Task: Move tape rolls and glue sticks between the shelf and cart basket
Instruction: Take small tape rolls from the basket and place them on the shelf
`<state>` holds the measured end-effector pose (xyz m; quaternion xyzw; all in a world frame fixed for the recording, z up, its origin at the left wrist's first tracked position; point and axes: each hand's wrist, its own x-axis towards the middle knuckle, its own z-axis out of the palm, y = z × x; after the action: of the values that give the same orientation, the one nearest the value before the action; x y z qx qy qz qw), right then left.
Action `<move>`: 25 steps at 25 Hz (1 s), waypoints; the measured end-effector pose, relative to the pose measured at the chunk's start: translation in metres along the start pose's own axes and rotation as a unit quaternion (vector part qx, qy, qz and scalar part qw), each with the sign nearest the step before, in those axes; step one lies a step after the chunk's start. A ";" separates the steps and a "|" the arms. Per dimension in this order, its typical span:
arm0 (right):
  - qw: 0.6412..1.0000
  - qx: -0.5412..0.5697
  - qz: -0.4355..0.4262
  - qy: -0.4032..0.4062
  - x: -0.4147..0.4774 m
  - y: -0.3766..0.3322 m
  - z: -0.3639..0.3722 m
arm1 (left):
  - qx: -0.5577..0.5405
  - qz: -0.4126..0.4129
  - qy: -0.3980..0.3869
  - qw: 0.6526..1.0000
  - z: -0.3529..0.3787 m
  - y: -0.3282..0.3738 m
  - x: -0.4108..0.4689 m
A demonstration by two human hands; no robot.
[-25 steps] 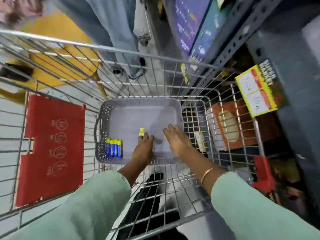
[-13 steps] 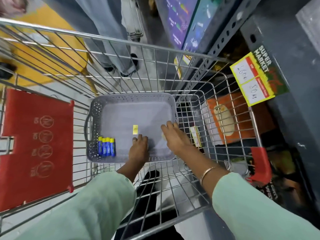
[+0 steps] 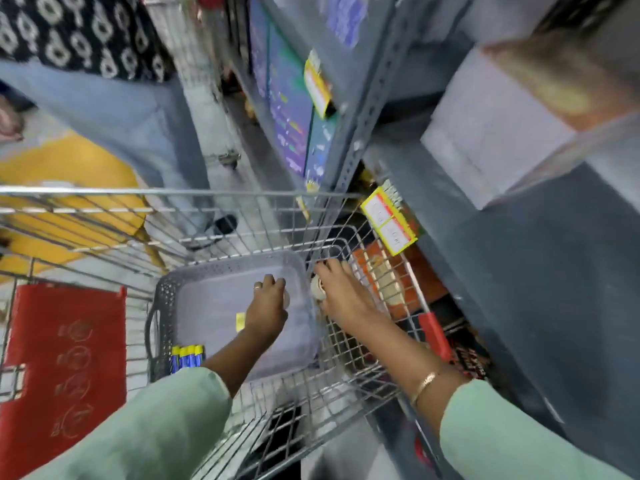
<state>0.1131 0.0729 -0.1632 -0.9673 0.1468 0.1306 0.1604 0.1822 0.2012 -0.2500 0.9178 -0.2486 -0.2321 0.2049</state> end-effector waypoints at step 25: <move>0.884 0.080 0.442 0.127 -0.313 0.204 -0.114 | 0.080 0.433 -0.162 0.883 0.025 0.395 -0.098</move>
<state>-0.2190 -0.0758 -0.0210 -0.7944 0.5880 0.0515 0.1430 -0.0490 -0.0647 -0.0447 0.6820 -0.6685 -0.2450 0.1672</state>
